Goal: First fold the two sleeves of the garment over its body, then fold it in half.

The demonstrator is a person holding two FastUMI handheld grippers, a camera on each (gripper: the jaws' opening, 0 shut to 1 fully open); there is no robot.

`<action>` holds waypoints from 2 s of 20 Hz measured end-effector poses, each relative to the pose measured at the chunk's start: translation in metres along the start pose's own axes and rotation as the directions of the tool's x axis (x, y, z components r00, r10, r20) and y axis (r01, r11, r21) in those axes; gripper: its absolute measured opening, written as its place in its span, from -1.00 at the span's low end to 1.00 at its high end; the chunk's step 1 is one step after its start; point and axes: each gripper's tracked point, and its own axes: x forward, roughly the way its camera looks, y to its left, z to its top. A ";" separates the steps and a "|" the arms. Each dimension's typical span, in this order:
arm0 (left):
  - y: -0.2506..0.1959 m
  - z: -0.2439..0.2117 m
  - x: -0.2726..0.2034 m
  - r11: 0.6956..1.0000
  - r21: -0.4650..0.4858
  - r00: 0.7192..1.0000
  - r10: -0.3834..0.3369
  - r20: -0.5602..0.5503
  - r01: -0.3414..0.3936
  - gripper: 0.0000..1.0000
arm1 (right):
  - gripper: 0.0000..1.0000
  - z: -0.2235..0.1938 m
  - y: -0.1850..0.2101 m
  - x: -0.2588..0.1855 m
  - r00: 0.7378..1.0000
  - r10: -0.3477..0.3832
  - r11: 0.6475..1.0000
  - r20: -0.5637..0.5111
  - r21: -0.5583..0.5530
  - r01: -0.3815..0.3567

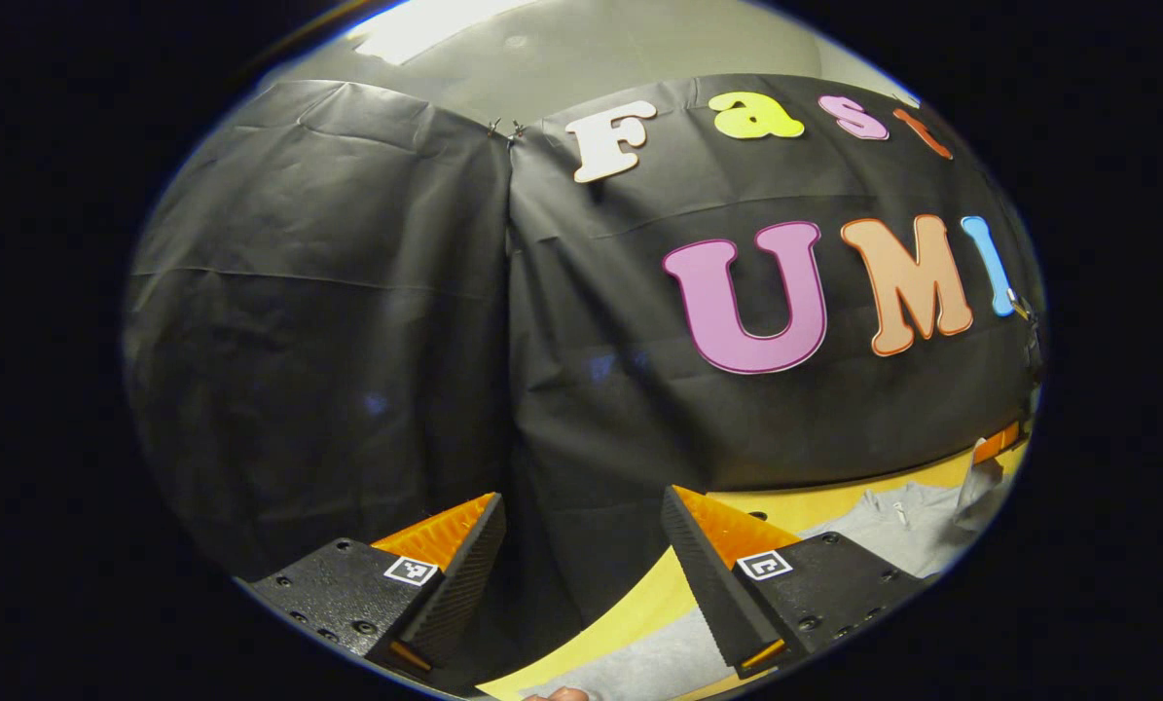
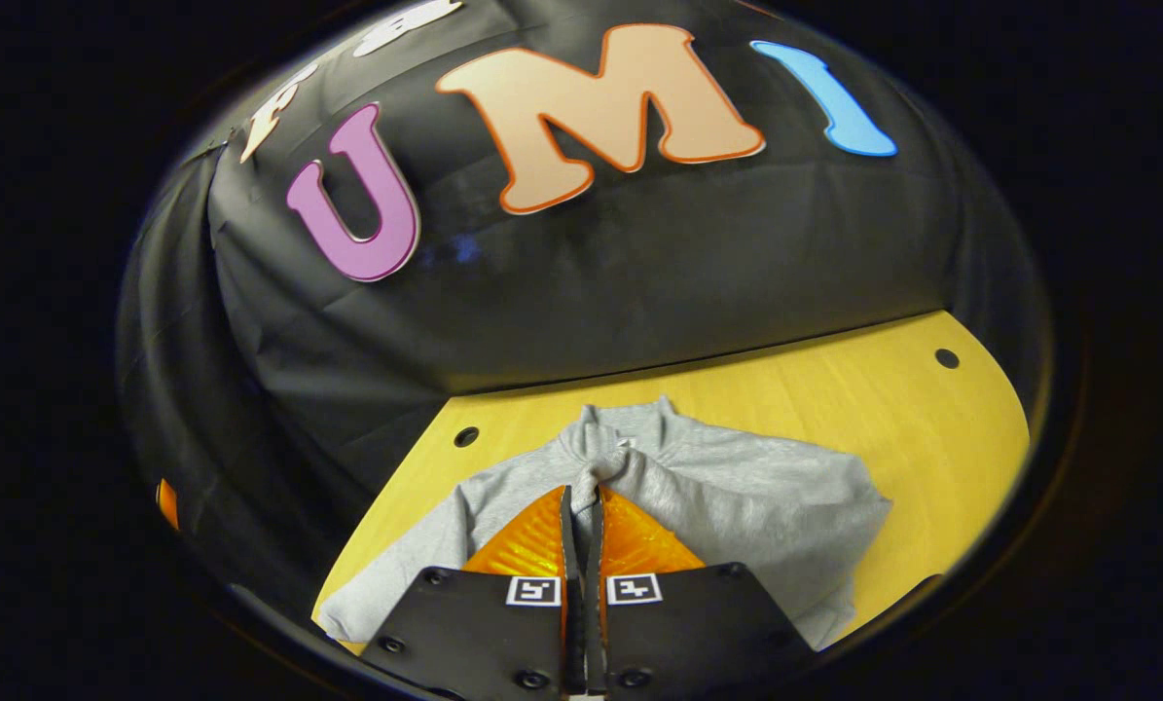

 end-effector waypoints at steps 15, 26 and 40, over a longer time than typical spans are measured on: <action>0.084 -0.040 -0.003 0.992 0.013 0.990 0.129 -0.064 -0.128 0.90 | -0.92 -0.102 0.090 0.105 0.977 0.003 0.995 -0.215 -0.094 -0.024; 0.086 -0.087 0.001 0.996 -0.021 0.986 0.079 -0.147 -0.083 0.89 | 0.90 -0.087 0.120 0.089 0.988 0.071 0.992 -0.138 -0.092 -0.085; 0.017 -0.226 -0.026 0.983 -0.162 0.865 -0.153 -0.478 0.084 0.92 | 0.97 -0.019 0.081 0.010 0.994 0.032 0.952 0.100 -0.305 0.000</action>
